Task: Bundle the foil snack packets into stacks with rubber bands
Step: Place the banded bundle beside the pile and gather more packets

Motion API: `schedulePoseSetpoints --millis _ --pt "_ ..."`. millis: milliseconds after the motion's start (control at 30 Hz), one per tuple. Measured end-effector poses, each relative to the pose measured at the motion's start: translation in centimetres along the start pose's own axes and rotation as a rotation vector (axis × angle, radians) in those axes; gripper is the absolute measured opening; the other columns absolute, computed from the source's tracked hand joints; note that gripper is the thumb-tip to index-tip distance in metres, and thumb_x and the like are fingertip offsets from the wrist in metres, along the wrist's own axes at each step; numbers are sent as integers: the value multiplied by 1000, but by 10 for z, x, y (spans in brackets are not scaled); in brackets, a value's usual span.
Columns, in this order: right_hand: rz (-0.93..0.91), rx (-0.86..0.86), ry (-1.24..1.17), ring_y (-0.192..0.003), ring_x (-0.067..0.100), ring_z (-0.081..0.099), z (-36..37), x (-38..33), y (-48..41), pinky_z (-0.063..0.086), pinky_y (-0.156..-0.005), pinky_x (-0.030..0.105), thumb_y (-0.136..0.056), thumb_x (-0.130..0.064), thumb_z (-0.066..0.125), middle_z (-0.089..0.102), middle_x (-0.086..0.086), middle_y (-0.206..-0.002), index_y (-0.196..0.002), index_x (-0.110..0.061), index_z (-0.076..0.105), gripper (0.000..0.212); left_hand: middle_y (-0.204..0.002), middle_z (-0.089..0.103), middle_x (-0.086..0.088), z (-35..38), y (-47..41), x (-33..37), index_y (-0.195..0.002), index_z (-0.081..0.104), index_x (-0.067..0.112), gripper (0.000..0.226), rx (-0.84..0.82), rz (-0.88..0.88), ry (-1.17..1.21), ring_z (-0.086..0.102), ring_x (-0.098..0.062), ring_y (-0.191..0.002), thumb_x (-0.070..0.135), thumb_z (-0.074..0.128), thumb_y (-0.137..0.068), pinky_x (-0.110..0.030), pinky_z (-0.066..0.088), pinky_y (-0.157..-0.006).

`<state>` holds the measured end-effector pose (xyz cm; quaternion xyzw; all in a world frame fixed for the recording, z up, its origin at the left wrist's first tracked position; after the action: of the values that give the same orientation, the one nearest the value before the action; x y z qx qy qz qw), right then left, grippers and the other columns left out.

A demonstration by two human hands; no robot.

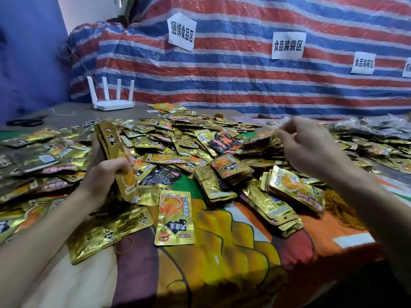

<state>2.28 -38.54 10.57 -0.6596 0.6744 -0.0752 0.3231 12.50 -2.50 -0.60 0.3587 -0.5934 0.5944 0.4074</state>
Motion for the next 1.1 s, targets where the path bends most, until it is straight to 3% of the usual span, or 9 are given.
schedulePoseSetpoints --millis 67,133,233,400,500,600,867,967,1100 --pt "-62 -72 -147 -87 18 59 25 -39 -4 55 -80 41 -105 -24 49 63 4 -95 -102 -11 62 19 -81 60 -9 1 2 1 -89 54 4 31 -8 -29 48 64 -25 -75 4 52 -58 -52 51 -85" --pt "-105 -188 -276 -69 8 58 58 -77 -6 54 -61 27 -106 -22 48 65 5 -84 -91 -5 64 27 -88 62 -12 2 3 -2 -90 56 7 33 -25 -82 98 68 -27 -82 5 50 -58 -46 57 -81" --pt "-110 -384 -476 -37 0 38 113 -128 -5 32 -35 13 -107 -19 47 47 0 -59 -72 -10 56 37 -94 56 -17 7 6 -4 -93 55 5 36 -61 -195 193 62 -32 -91 6 48 -58 -39 59 -76" --pt "8 -394 -723 -45 9 28 183 -165 -13 25 -46 21 -104 -18 49 36 2 -59 -80 3 60 35 -79 51 -13 21 14 -10 -94 55 3 35 -187 -446 471 51 -28 -75 7 39 -63 -36 49 -68" --pt "76 -315 -865 -36 1 42 204 -166 -14 29 -39 16 -105 -16 50 54 3 -67 -95 16 61 35 -79 55 -16 17 13 -16 -102 61 -2 52 -208 -486 442 54 -33 -73 7 49 -53 -41 45 -74" --pt "56 -260 -975 -52 -4 62 211 -168 -14 42 -47 11 -105 -17 51 69 -1 -80 -98 3 65 25 -81 56 -17 14 10 -21 -108 64 -5 66 -193 -480 346 56 -30 -71 6 54 -44 -41 46 -74" --pt "-89 -175 -812 -77 -2 64 214 -165 -14 52 -70 20 -103 -24 54 70 -10 -84 -91 -14 67 20 -79 54 -15 16 11 -25 -98 70 4 53 -292 -511 395 53 -27 -71 12 63 -46 -38 50 -72" --pt "-4 -315 -898 -57 2 51 221 -160 -12 41 -50 14 -103 -19 53 66 -17 -65 -77 -18 68 30 -83 48 -14 24 15 -16 -93 63 1 49 -436 -524 489 50 -28 -73 9 67 -45 -40 44 -75" --pt "166 -733 -1391 -65 9 47 229 -167 0 37 -60 24 -102 -11 50 76 -5 -84 -64 -18 78 47 -81 50 -12 29 21 -5 -94 51 4 45 -546 -529 685 45 -24 -75 8 63 -51 -36 46 -70"
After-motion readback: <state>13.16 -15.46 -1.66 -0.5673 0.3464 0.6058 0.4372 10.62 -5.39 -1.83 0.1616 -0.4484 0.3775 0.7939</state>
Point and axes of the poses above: each hand's wrist, its own y-axis away from the middle knuckle, its own z-axis out of the palm, x = y × z, the point moved 8 cm from there along -y, towards the middle knuckle
